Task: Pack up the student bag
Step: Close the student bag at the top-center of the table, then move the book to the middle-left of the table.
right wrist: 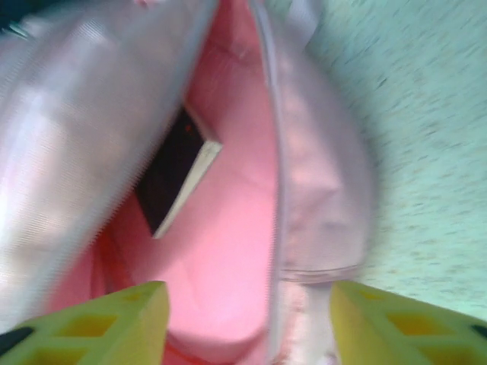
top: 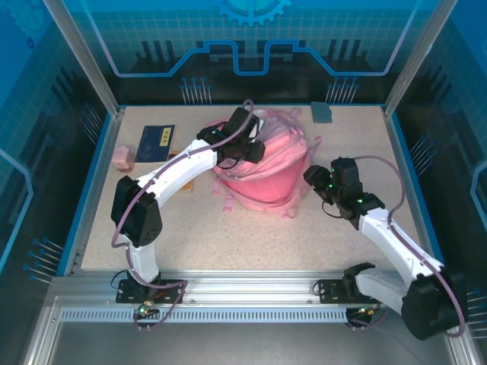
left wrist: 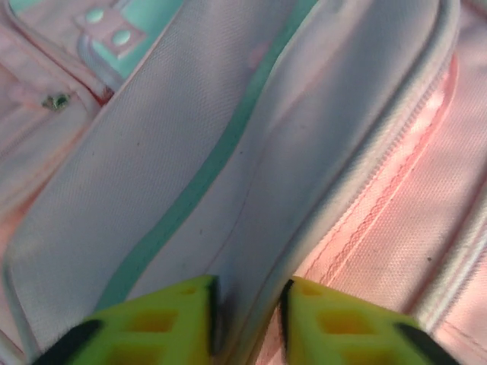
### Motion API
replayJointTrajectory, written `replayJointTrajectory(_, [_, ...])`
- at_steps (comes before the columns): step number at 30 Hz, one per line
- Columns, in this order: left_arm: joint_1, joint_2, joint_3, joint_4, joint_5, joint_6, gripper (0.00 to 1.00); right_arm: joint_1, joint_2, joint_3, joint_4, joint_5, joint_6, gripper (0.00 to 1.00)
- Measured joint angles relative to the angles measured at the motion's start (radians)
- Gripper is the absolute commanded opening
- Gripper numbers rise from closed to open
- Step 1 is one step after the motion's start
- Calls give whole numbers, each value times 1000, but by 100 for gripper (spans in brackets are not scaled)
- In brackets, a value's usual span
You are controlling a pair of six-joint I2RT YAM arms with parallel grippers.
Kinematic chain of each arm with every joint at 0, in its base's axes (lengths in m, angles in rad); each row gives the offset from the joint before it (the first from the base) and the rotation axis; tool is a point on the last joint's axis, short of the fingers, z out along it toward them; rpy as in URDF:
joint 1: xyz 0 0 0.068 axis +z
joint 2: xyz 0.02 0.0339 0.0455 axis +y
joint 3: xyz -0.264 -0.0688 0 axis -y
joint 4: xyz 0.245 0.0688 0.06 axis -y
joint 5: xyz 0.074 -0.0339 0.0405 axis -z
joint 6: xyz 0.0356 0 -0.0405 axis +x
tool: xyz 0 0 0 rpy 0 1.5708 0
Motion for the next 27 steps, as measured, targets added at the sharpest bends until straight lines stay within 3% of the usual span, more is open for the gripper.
replayJointTrajectory(5, [50,-109,-170,57,24,-79,74,1,-63,79,-115,82,-103,82])
replayJointTrajectory(11, [215,-254,-408,161,64,-185,88,29,13,176,-133,54,-209,96])
replayJointTrajectory(19, [407,-272,-622,206,63,-273,98,137,182,238,-108,-26,-270,98])
replayJointTrajectory(27, [498,-116,-565,235,108,-283,99,231,302,325,-76,-70,-281,97])
